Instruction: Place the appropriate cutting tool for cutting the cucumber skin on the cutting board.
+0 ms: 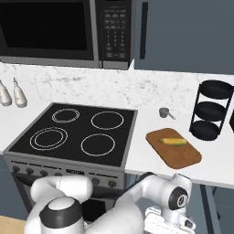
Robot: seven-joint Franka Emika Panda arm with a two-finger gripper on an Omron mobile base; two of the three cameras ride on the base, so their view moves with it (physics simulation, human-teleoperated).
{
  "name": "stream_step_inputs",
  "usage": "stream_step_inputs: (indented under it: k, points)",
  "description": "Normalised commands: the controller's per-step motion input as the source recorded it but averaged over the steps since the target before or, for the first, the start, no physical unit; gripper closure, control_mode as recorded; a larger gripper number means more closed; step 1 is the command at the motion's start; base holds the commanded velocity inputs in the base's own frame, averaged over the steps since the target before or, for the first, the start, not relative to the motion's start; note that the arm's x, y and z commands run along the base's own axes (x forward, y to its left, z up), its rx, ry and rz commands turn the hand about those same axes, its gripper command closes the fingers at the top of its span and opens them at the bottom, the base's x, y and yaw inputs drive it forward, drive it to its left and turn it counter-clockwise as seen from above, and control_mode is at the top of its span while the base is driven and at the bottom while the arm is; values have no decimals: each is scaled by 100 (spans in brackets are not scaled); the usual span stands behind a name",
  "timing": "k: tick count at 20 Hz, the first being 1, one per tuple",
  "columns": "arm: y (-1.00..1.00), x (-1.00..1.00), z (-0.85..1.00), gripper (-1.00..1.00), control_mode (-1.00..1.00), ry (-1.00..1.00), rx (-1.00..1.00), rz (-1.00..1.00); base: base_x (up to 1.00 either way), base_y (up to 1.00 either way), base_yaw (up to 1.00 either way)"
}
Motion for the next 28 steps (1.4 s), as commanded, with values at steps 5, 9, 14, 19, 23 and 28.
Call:
stream_step_inputs:
  k: [5,9,14,19,23,28]
  points:
    - [0,31,47,-100,-100,-2,-6,4,0,0,0]
    - [0,61,2,-100,-100,-17,-4,12,0,0,0]
    - [-8,57,0,-100,-100,-25,-1,18,0,0,0]
    - [-13,35,-4,-100,-100,-17,0,17,0,0,0]
    - [-1,17,-41,-100,-100,-2,0,13,0,0,0]
    - [0,32,-38,-100,-100,0,1,12,0,0,0]
